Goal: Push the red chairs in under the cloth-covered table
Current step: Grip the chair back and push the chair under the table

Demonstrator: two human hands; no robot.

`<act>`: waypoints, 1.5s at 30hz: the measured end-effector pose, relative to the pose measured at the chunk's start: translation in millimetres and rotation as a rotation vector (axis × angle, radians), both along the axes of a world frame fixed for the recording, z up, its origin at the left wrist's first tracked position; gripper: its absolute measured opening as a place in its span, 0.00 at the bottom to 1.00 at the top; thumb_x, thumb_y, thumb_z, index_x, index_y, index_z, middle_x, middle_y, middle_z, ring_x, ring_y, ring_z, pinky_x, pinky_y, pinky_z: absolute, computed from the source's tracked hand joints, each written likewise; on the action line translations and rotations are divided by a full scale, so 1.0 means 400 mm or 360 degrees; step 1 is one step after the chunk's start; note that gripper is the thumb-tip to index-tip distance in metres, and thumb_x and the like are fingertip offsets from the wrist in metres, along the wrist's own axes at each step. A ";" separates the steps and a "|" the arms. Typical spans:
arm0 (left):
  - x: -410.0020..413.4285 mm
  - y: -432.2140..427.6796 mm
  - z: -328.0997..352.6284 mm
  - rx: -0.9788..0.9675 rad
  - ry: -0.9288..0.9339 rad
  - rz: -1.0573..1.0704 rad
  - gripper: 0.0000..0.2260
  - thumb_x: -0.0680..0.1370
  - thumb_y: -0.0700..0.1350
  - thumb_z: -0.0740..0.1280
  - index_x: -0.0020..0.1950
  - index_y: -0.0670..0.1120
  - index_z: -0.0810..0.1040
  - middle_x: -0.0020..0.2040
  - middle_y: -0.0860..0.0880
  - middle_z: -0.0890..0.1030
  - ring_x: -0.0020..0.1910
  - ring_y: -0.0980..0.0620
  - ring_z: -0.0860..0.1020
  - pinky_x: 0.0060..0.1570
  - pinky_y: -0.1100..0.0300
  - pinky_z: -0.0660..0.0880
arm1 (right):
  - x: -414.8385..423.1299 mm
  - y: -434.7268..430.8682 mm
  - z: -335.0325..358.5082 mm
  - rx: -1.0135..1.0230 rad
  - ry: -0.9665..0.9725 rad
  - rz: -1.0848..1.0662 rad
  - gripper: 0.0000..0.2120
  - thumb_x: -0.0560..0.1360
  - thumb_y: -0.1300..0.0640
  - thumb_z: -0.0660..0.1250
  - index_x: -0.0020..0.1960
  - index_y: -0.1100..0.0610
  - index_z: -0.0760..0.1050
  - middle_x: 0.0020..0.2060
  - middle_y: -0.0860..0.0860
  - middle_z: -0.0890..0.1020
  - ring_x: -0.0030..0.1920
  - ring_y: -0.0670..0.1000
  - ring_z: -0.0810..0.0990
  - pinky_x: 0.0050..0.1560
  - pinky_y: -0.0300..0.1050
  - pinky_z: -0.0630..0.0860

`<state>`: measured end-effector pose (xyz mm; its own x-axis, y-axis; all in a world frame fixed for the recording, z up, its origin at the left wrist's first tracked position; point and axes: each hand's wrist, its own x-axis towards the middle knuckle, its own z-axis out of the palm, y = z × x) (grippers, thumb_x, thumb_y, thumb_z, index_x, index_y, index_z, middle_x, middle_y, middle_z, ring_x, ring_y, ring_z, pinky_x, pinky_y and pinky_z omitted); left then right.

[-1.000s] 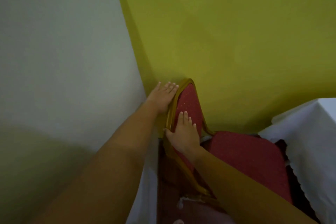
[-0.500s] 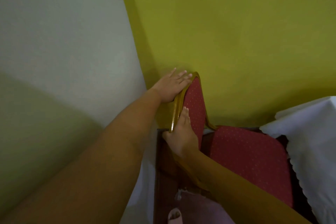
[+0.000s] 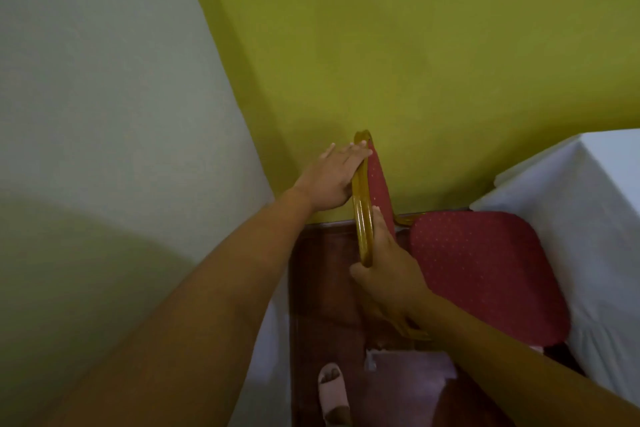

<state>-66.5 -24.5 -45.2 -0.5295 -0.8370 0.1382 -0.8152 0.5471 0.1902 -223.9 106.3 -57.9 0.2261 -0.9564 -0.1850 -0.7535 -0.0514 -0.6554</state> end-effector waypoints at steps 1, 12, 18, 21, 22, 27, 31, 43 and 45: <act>-0.012 0.019 -0.005 -0.0024 0.0010 -0.0021 0.30 0.75 0.44 0.67 0.75 0.42 0.60 0.76 0.41 0.61 0.75 0.44 0.60 0.73 0.43 0.55 | -0.024 0.019 0.002 -0.0001 -0.0005 0.0004 0.50 0.63 0.49 0.65 0.75 0.46 0.37 0.76 0.45 0.56 0.61 0.53 0.76 0.47 0.44 0.71; -0.134 0.171 -0.020 -0.0123 0.0194 -0.0282 0.20 0.71 0.37 0.71 0.62 0.35 0.74 0.70 0.36 0.70 0.71 0.36 0.66 0.69 0.43 0.64 | -0.122 0.246 0.007 -0.0174 -0.0198 -0.0547 0.34 0.69 0.57 0.64 0.73 0.45 0.59 0.65 0.46 0.75 0.61 0.49 0.75 0.56 0.47 0.73; -0.141 0.177 0.000 -0.0083 0.0320 -0.0263 0.16 0.71 0.34 0.69 0.58 0.35 0.75 0.64 0.38 0.76 0.69 0.37 0.69 0.65 0.46 0.70 | -0.066 0.179 0.046 -0.0235 -0.0023 -0.0662 0.21 0.71 0.57 0.61 0.64 0.50 0.68 0.50 0.50 0.81 0.50 0.53 0.79 0.48 0.53 0.77; -0.144 0.178 -0.006 -0.0050 0.0373 -0.0211 0.15 0.73 0.34 0.68 0.59 0.37 0.75 0.66 0.39 0.74 0.72 0.40 0.66 0.62 0.45 0.73 | -0.068 0.185 0.040 -0.0292 0.0050 -0.0723 0.22 0.74 0.53 0.59 0.67 0.47 0.66 0.50 0.50 0.82 0.48 0.54 0.80 0.48 0.51 0.76; -0.148 0.179 -0.010 -0.0065 0.0392 -0.0199 0.14 0.73 0.33 0.67 0.58 0.36 0.75 0.66 0.39 0.75 0.71 0.40 0.67 0.61 0.44 0.73 | -0.070 0.194 0.034 -0.0318 0.0072 -0.0718 0.21 0.75 0.51 0.59 0.68 0.47 0.65 0.51 0.49 0.82 0.48 0.54 0.81 0.49 0.51 0.76; -0.191 0.188 -0.024 -0.0002 0.0450 -0.0206 0.12 0.73 0.32 0.66 0.56 0.35 0.76 0.66 0.35 0.74 0.71 0.37 0.66 0.66 0.42 0.68 | -0.108 0.228 0.001 -0.0523 0.0205 -0.0737 0.19 0.77 0.48 0.60 0.66 0.49 0.66 0.53 0.49 0.82 0.45 0.53 0.82 0.42 0.47 0.74; -0.258 0.201 -0.025 0.0173 0.0439 -0.0230 0.13 0.73 0.33 0.66 0.58 0.37 0.75 0.70 0.36 0.69 0.74 0.37 0.60 0.69 0.39 0.62 | -0.176 0.257 -0.008 -0.0543 0.0355 -0.0776 0.18 0.77 0.47 0.60 0.65 0.49 0.67 0.51 0.48 0.82 0.41 0.53 0.82 0.38 0.46 0.74; -0.416 0.209 -0.051 0.0222 0.0486 -0.0482 0.23 0.71 0.33 0.62 0.67 0.41 0.71 0.72 0.40 0.67 0.75 0.38 0.56 0.71 0.35 0.55 | -0.380 0.282 0.009 -0.0695 0.0537 -0.0843 0.14 0.74 0.45 0.60 0.59 0.45 0.69 0.39 0.45 0.82 0.31 0.48 0.78 0.29 0.39 0.64; -0.399 0.196 -0.078 0.0178 0.0543 -0.0558 0.24 0.74 0.40 0.59 0.71 0.45 0.67 0.73 0.43 0.66 0.75 0.42 0.57 0.72 0.39 0.55 | -0.381 0.284 0.003 -0.0696 0.0562 -0.0867 0.16 0.74 0.44 0.61 0.60 0.45 0.70 0.40 0.44 0.83 0.33 0.48 0.79 0.30 0.40 0.64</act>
<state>-226.0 54.1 -76.2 -0.7217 -0.6365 0.2720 -0.4670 0.7379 0.4873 -376.2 219.9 -56.6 -0.2981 -0.9183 0.2605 -0.9068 0.1872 -0.3778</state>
